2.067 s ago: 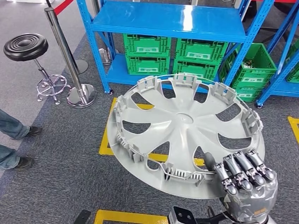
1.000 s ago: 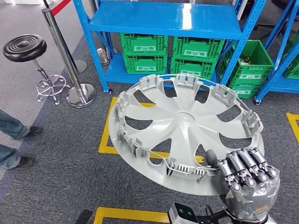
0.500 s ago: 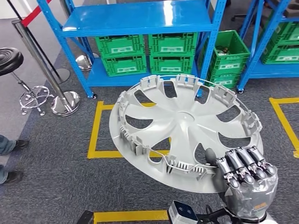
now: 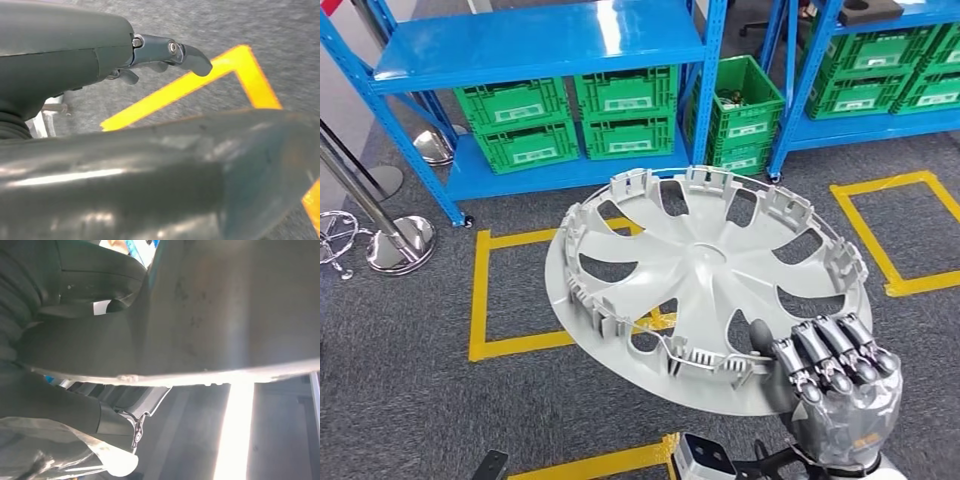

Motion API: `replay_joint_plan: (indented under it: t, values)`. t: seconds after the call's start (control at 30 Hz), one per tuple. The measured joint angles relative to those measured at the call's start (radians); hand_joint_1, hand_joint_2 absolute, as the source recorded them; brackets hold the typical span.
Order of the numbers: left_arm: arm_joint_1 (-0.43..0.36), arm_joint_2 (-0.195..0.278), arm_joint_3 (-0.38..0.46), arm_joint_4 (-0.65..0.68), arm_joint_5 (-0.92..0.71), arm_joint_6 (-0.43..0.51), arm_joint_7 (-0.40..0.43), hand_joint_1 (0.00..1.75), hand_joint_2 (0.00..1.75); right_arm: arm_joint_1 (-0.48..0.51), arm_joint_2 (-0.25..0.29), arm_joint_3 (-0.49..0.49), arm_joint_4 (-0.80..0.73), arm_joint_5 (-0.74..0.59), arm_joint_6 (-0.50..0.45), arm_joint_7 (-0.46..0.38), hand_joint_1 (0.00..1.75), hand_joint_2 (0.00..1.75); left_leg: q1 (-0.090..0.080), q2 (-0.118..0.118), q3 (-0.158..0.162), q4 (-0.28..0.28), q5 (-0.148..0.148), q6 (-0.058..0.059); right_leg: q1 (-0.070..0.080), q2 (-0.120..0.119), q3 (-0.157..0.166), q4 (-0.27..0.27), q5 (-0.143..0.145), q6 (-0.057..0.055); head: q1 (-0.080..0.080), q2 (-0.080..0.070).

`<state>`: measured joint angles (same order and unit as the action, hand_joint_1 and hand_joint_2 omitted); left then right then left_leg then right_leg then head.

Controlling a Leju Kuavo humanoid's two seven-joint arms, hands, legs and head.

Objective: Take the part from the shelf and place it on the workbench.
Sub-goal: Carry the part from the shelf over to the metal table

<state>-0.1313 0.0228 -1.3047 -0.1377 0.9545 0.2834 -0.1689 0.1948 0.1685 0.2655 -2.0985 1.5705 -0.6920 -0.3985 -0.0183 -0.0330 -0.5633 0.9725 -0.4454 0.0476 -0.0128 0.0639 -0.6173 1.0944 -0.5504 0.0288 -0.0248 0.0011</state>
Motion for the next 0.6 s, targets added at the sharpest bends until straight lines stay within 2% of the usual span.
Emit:
replay_joint_plan:
  t: [0.03, 0.07, 0.1, 0.13, 0.17, 0.23, 0.3, 0.33, 0.4, 0.43, 0.5, 0.53, 0.57, 0.6]
  values:
    - [0.0, -0.002, -0.001, 0.0, 0.0, -0.001, 0.001, 0.0, 0.0, -0.002, -0.001, 0.002, 0.0, 0.0, 0.0, 0.0, 1.75, 1.75, -0.001, 0.013, 0.001, -0.003, 0.002, -0.002, 0.002, -0.029, -0.024, 0.049, -0.028, 0.003, 0.004, 0.0]
    - [0.002, -0.004, -0.002, 0.0, 0.0, -0.002, 0.001, 0.0, 0.0, -0.003, -0.001, 0.003, 0.0, 0.0, 0.0, 0.001, 1.75, 1.75, 0.0, 0.028, 0.0, -0.002, 0.001, -0.002, 0.002, -0.044, -0.048, 0.104, -0.054, 0.007, 0.007, 0.0]
    - [0.003, -0.006, -0.003, 0.0, 0.0, -0.003, 0.002, 0.0, 0.0, -0.003, -0.002, 0.004, 0.0, 0.0, 0.0, 0.001, 1.75, 1.75, 0.0, 0.043, -0.001, 0.001, -0.001, -0.003, 0.001, -0.051, -0.066, 0.146, -0.066, 0.012, 0.007, 0.0]
    - [0.004, -0.007, -0.004, 0.0, 0.0, -0.004, 0.002, 0.0, 0.0, -0.003, -0.002, 0.004, 0.001, 0.0, 0.0, 0.0, 1.75, 1.75, 0.0, 0.058, -0.002, 0.005, -0.003, -0.004, 0.0, -0.057, -0.07, 0.159, -0.062, 0.017, 0.007, 0.0]
    - [0.003, -0.009, -0.004, 0.0, 0.0, -0.004, 0.002, 0.0, 0.0, -0.003, -0.002, 0.003, 0.001, 0.0, 0.0, -0.001, 1.75, 1.75, 0.001, 0.07, -0.003, 0.01, -0.006, -0.006, -0.001, -0.062, -0.057, 0.139, -0.042, 0.022, 0.008, 0.0]
    - [0.0, -0.011, -0.004, 0.0, 0.0, -0.004, 0.002, 0.0, 0.0, -0.003, -0.003, 0.003, 0.002, 0.0, 0.0, -0.005, 1.75, 1.75, 0.003, 0.092, -0.005, 0.022, -0.013, -0.013, -0.001, -0.09, 0.011, 0.018, 0.011, 0.026, 0.007, 0.0]
    - [-0.002, -0.011, -0.005, 0.0, 0.0, -0.005, 0.002, 0.0, 0.0, -0.004, -0.003, 0.004, 0.001, 0.0, 0.0, -0.009, 1.75, 1.75, 0.002, 0.107, -0.005, 0.033, -0.019, -0.023, 0.002, -0.117, 0.06, -0.071, 0.035, 0.014, 0.008, 0.0]
    - [-0.003, -0.012, -0.005, 0.0, 0.0, -0.005, 0.002, 0.0, 0.0, -0.004, -0.003, 0.004, 0.001, 0.0, 0.0, -0.01, 1.75, 1.75, 0.002, 0.113, -0.004, 0.036, -0.02, -0.028, 0.006, -0.12, 0.062, -0.079, 0.033, 0.004, 0.008, 0.0]
    - [-0.004, -0.014, -0.007, 0.0, 0.0, -0.005, 0.002, 0.0, 0.0, -0.005, -0.003, 0.004, 0.001, 0.0, 0.0, -0.011, 1.75, 1.75, 0.004, 0.124, -0.003, 0.038, -0.02, -0.039, 0.008, -0.103, 0.06, -0.08, 0.042, -0.013, 0.009, 0.0]
    - [-0.004, -0.014, -0.007, 0.0, 0.0, -0.005, 0.002, 0.0, 0.0, -0.004, -0.003, 0.004, 0.0, 0.0, 0.0, -0.012, 1.75, 1.75, 0.006, 0.117, -0.005, 0.043, -0.026, -0.045, 0.006, -0.095, 0.059, -0.083, 0.047, -0.02, 0.009, 0.0]
    - [-0.004, -0.014, -0.009, 0.0, 0.0, -0.005, 0.002, 0.0, 0.0, -0.004, -0.003, 0.005, 0.0, 0.0, 0.0, -0.015, 1.75, 1.75, 0.012, 0.079, -0.025, 0.099, -0.073, -0.057, 0.002, -0.08, 0.061, -0.088, 0.058, -0.033, 0.006, 0.0]
    - [-0.003, -0.013, -0.01, 0.0, 0.0, -0.006, 0.003, 0.0, 0.0, -0.004, -0.003, 0.006, 0.0, 0.0, 0.0, -0.018, 1.75, 1.75, 0.015, 0.058, -0.045, 0.156, -0.109, -0.061, 0.001, -0.071, 0.058, -0.088, 0.062, -0.037, 0.004, 0.0]
    - [-0.001, -0.014, -0.011, 0.0, 0.0, -0.006, 0.003, 0.0, 0.0, -0.005, -0.003, 0.006, 0.0, 0.0, 0.0, -0.021, 1.75, 1.75, 0.017, 0.048, -0.07, 0.223, -0.146, -0.063, 0.002, -0.061, 0.055, -0.088, 0.065, -0.04, 0.003, 0.0]
    - [0.001, -0.014, -0.011, 0.0, 0.0, -0.007, 0.003, 0.0, 0.0, -0.004, -0.003, 0.006, 0.0, 0.0, 0.0, -0.023, 1.75, 1.75, 0.018, 0.045, -0.091, 0.281, -0.169, -0.065, 0.002, -0.05, 0.052, -0.087, 0.067, -0.041, 0.003, 0.0]
